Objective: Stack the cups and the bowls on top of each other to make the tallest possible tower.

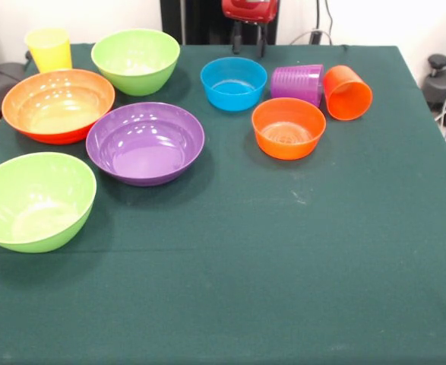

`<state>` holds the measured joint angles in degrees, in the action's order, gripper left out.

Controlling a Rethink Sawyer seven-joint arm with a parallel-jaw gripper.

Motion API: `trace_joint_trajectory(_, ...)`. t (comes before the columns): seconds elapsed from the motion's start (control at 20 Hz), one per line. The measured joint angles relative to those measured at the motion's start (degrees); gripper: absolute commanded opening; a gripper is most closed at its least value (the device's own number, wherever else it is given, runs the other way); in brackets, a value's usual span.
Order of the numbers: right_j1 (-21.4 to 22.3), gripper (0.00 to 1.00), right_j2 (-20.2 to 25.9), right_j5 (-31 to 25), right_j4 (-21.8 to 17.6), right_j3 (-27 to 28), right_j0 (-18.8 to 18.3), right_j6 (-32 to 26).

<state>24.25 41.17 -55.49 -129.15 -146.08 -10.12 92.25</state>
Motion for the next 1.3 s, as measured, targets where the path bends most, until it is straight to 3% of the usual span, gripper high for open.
trace_joint_trajectory(0.75, 3.7, 1.0, 5.0, 0.0, 8.1, -4.2, 1.4, 4.6)
trace_joint_trajectory(1.3, 4.9, 1.0, 7.5, -1.1, 10.5, -5.6, 6.5, 7.4)
